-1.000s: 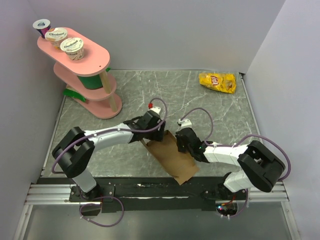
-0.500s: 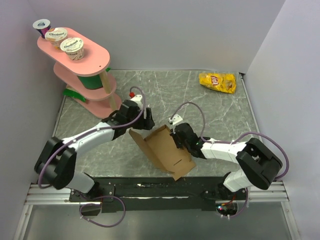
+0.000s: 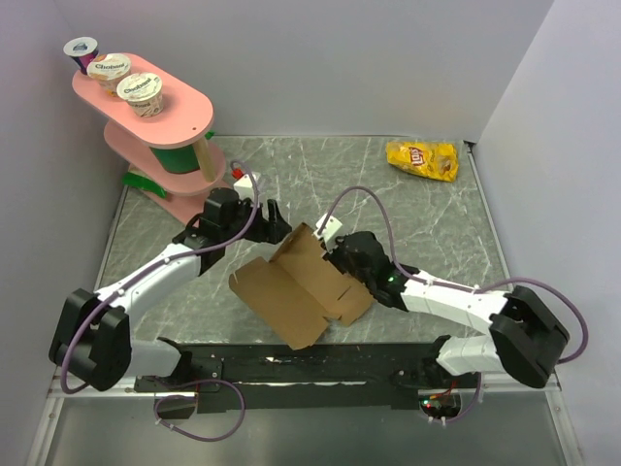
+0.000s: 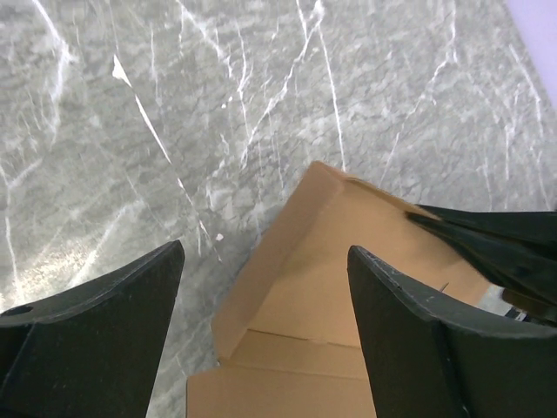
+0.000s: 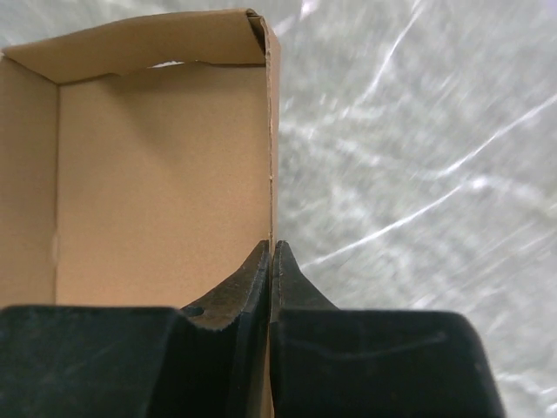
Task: Fold the paper box
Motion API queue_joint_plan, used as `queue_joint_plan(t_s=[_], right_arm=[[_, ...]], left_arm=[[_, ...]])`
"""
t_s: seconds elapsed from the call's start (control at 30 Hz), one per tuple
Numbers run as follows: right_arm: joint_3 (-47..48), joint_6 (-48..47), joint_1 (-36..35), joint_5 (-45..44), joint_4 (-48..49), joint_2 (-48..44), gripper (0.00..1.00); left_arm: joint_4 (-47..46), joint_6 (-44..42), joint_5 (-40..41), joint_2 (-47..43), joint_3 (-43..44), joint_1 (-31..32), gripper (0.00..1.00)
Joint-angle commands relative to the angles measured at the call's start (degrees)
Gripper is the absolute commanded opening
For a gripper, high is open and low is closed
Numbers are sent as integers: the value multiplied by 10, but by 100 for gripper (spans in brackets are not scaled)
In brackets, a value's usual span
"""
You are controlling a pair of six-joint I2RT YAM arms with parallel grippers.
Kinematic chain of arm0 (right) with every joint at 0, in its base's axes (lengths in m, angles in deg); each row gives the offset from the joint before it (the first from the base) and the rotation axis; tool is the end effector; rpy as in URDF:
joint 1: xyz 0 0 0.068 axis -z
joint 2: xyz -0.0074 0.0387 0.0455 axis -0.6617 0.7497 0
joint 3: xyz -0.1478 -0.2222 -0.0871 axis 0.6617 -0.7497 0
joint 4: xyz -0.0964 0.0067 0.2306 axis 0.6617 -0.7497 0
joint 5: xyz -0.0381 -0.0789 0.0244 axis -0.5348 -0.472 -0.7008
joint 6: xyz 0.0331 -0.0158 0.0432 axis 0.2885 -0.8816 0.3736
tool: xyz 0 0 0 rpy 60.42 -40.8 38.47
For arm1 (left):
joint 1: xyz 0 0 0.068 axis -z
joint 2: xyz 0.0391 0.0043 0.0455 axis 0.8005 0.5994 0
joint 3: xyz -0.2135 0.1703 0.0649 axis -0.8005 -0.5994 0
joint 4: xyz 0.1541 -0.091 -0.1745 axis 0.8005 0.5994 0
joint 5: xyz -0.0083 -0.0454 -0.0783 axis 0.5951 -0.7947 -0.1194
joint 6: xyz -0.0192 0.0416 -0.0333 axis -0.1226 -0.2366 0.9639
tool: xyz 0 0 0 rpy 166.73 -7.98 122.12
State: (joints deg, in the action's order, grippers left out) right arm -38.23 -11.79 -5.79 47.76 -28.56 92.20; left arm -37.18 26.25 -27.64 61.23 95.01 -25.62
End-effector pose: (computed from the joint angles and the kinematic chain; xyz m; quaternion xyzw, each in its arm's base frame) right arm 0.1855 0.1897 0.2298 -0.3967 0.7392 0.0694 0.5398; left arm 0.2485 -0.1402 0.2741 0.1083 0.8369 -0.3109 0.4373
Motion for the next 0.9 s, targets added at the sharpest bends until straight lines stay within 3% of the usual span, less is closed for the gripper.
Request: queue_joint_plan(t_s=[0.0, 0.3, 0.4, 0.6, 0.63, 0.87], right_arm=[[44, -81, -13, 11, -6, -66, 6], [53, -137, -35, 12, -65, -141, 7], [55, -141, -36, 20, -71, -154, 7], [35, -156, -35, 63, -56, -184, 7], [33, -157, -34, 67, -55, -186, 8], [18, -180, -31, 124, -64, -213, 7]], left_arm=[[-1, -13, -23, -31, 41, -3, 81], [153, -122, -83, -80, 139, -3, 84], [192, -170, -144, -85, 141, -3, 85], [160, -162, -316, -86, 100, -29, 86], [162, -160, -339, -79, 100, -41, 91], [136, -163, -394, -81, 76, -65, 95]])
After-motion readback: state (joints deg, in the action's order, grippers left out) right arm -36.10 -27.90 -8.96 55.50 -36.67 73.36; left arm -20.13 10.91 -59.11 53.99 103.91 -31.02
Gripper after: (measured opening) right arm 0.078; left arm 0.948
